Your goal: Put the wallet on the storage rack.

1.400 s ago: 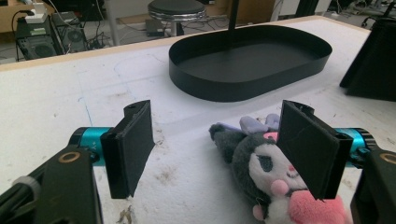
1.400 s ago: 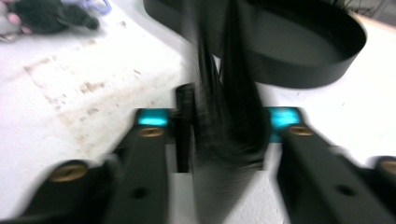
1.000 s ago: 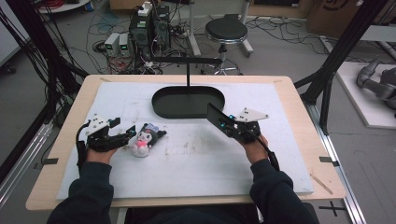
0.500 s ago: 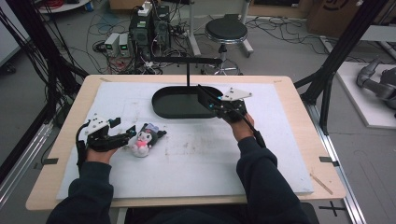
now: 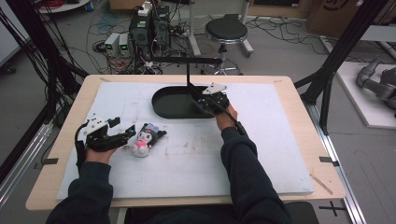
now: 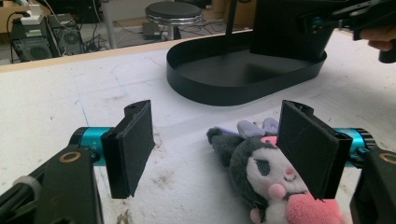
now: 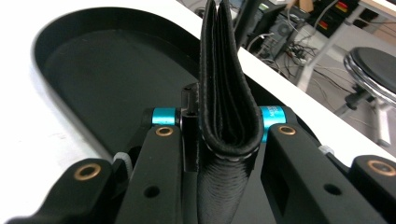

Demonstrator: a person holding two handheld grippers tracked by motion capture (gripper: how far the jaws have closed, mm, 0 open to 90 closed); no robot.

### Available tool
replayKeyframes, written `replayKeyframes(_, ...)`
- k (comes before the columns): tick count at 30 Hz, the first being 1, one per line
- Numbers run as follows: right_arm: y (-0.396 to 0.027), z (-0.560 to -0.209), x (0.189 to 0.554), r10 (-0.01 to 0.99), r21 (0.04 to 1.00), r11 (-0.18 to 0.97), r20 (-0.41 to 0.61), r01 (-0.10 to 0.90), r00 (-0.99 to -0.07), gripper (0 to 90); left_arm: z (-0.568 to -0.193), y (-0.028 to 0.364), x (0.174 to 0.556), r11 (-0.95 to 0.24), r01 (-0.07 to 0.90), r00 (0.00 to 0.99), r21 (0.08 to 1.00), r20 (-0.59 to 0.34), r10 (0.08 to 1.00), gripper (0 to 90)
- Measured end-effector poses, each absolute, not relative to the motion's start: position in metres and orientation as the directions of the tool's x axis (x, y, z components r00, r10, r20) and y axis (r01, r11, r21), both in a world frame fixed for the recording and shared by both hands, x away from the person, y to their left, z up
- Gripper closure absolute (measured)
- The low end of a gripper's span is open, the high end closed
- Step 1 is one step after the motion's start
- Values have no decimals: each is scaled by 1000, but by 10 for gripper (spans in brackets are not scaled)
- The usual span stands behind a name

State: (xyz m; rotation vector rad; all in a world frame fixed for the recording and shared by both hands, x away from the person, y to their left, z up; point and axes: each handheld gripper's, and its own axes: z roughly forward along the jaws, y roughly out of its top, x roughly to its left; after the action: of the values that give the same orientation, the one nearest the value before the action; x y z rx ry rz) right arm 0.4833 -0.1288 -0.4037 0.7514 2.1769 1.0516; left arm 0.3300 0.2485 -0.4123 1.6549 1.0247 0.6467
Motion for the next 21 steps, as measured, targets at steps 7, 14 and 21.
replayKeyframes(7,-123,-415,492,724,809,534,-286,247,-627,772,-412,248,330,-98,308,491,946,-69,869,272)
replayKeyframes(14,-125,-418,496,741,811,533,-308,243,-597,765,-412,248,330,-97,310,490,946,-72,869,272)
replayKeyframes(21,-110,-422,488,728,823,515,-272,240,-630,514,-412,248,329,-101,303,495,948,-67,866,272)
